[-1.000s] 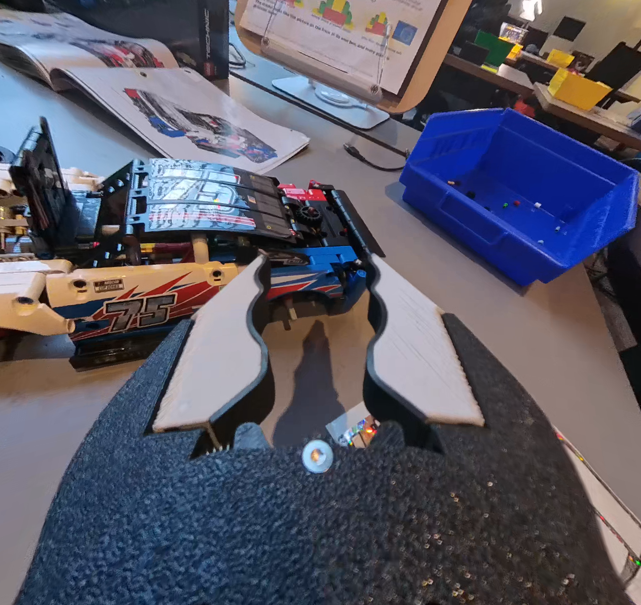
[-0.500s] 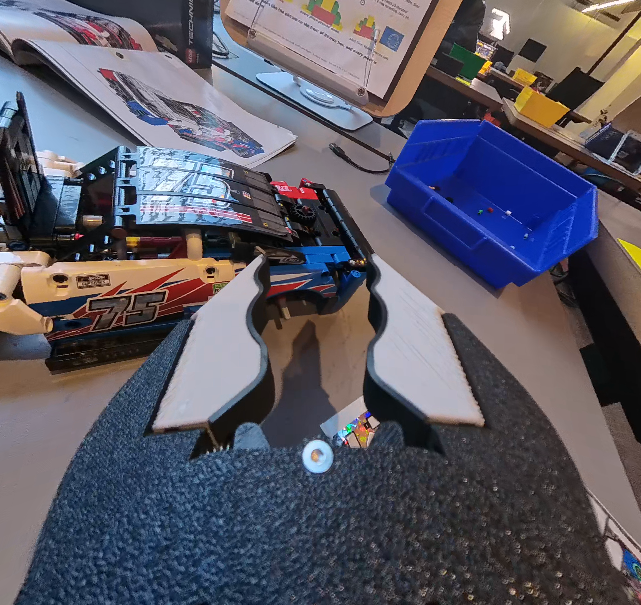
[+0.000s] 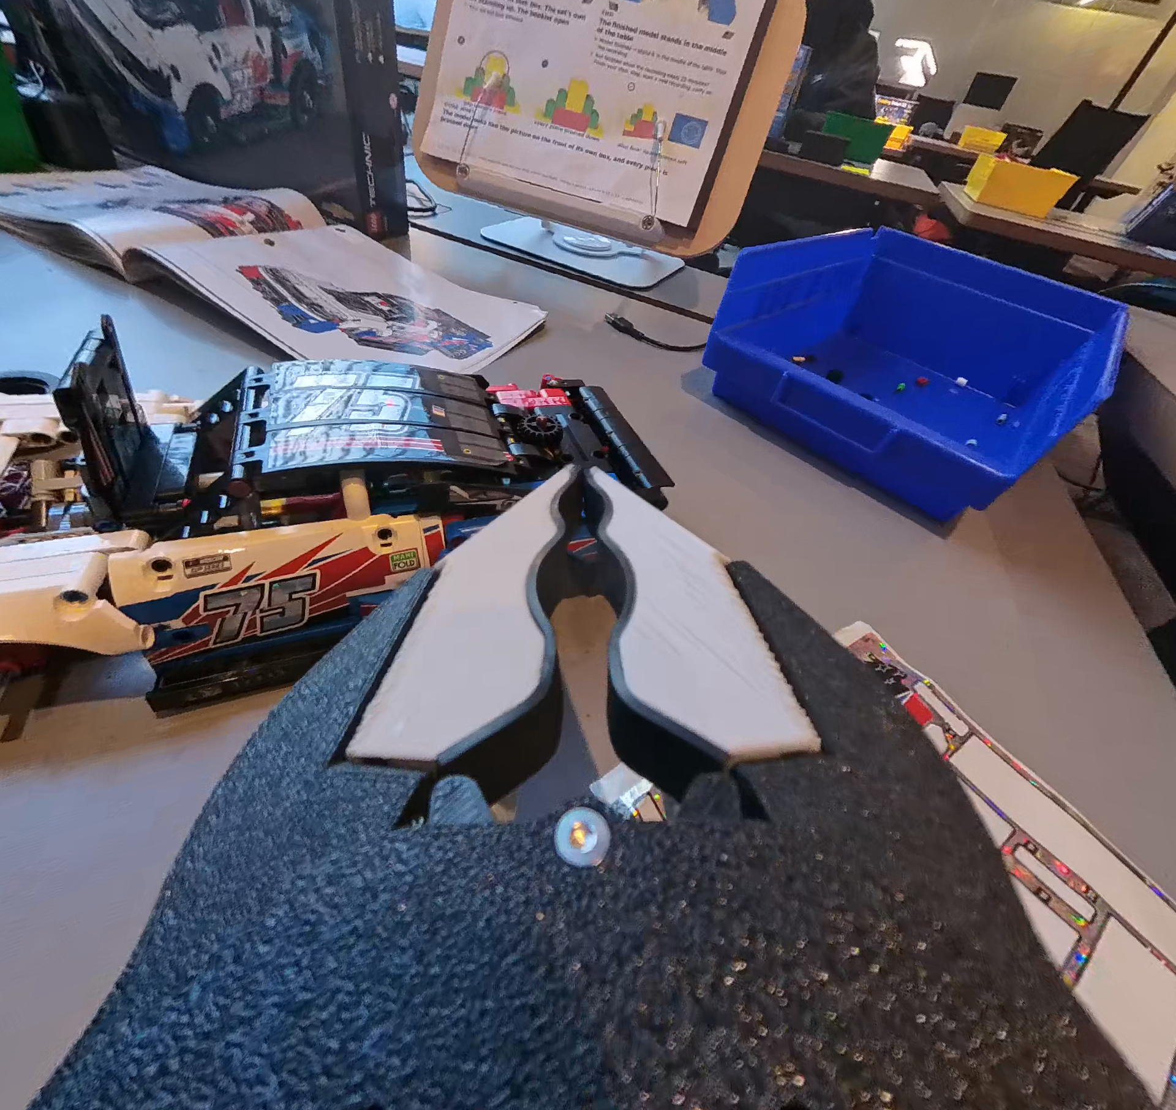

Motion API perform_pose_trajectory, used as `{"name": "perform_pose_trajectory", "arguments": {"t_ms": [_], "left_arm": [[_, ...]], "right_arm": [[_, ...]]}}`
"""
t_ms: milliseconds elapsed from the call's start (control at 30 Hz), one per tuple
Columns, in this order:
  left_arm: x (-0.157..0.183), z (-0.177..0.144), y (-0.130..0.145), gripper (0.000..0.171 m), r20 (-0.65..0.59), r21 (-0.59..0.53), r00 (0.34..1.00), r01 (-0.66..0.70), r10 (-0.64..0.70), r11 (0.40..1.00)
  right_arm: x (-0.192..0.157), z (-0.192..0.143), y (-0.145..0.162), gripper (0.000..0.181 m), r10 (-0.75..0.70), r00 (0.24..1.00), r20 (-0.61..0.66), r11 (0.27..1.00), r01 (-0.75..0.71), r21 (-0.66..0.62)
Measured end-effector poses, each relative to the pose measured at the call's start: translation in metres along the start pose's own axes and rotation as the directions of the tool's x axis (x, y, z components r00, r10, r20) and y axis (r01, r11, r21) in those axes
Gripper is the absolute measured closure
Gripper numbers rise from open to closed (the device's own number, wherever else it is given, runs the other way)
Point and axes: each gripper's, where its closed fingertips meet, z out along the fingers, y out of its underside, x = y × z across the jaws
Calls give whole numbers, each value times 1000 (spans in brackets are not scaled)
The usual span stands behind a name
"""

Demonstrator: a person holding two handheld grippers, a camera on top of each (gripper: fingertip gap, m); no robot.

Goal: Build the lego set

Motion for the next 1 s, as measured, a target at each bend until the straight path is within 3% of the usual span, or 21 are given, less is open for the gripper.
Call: {"name": "perform_pose_trajectory", "arguments": {"t_ms": [167, 367, 500, 667, 767, 1000], "left_arm": [[-4, 2, 3, 136, 14, -23, 1000, 19, -19, 1000], [-3, 9, 11, 137, 29, -90, 1000, -4, 6, 996], [-11, 12, 11, 140, 44, -95, 999, 33, -29, 995], [-27, 9, 9, 146, 148, -73, 989, 36, -25, 997], [-49, 2, 11, 149, 288, -74, 957, 39, -16, 996], [-63, 5, 25, 152, 425, -204, 900, -6, 94, 979]], "right_arm": [[1, -10, -11, 181, 17, 1000, 7, 996, -18, 85], [0, -12, 0, 168, -28, 999, 20, 999, 28, -19], [11, -9, -12, 163, -14, 1000, 4, 1000, 14, 5], [24, 10, -6, 162, -1, 1000, 3, 1000, 1, 23], [24, 20, -4, 160, 18, 999, 28, 1000, -19, 20], [18, 21, -7, 156, 26, 997, 70, 999, -29, 40]]}}
